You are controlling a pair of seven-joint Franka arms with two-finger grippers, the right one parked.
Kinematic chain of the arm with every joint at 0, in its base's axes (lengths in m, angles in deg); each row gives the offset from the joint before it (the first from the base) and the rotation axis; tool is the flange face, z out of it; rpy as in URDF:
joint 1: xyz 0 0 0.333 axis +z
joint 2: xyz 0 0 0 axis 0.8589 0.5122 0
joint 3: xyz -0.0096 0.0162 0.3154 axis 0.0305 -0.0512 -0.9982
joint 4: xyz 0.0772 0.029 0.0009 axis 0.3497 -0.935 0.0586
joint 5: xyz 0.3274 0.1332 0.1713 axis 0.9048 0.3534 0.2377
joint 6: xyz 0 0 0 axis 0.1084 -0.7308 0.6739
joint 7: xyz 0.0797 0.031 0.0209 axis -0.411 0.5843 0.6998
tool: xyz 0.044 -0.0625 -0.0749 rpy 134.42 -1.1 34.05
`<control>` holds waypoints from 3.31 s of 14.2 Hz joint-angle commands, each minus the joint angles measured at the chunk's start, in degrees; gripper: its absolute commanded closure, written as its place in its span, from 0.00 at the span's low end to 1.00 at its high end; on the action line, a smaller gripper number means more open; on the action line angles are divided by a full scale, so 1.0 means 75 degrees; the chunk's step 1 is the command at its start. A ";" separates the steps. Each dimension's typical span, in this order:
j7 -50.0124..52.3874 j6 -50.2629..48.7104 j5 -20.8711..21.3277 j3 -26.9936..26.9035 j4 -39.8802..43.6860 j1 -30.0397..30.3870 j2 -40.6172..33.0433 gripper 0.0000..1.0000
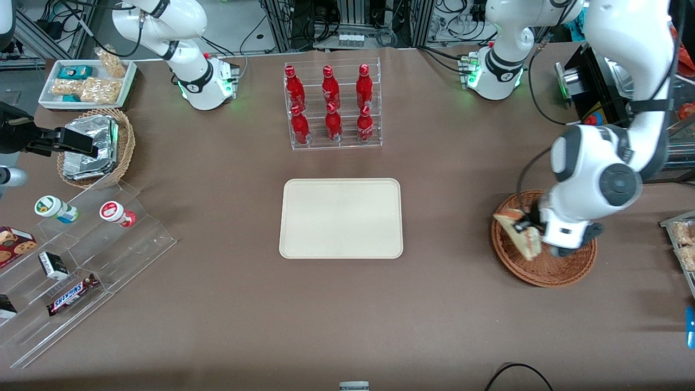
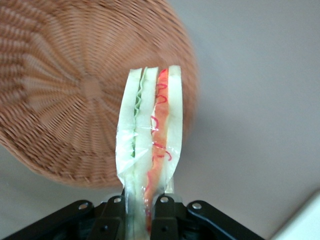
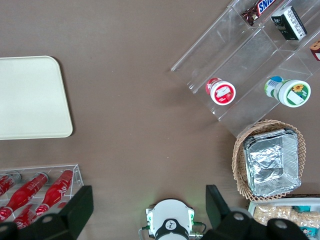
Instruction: Place sandwich from basket to tray
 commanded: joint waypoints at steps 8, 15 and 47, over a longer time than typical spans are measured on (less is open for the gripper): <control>0.0443 -0.0308 -0.0923 0.0097 0.1911 -0.3699 0.1643 0.80; 0.1185 -0.0179 -0.0887 0.0097 0.2769 -0.4555 0.2547 0.75; -0.3078 -0.5860 0.0120 -0.0267 0.3754 -0.0212 -0.0579 0.00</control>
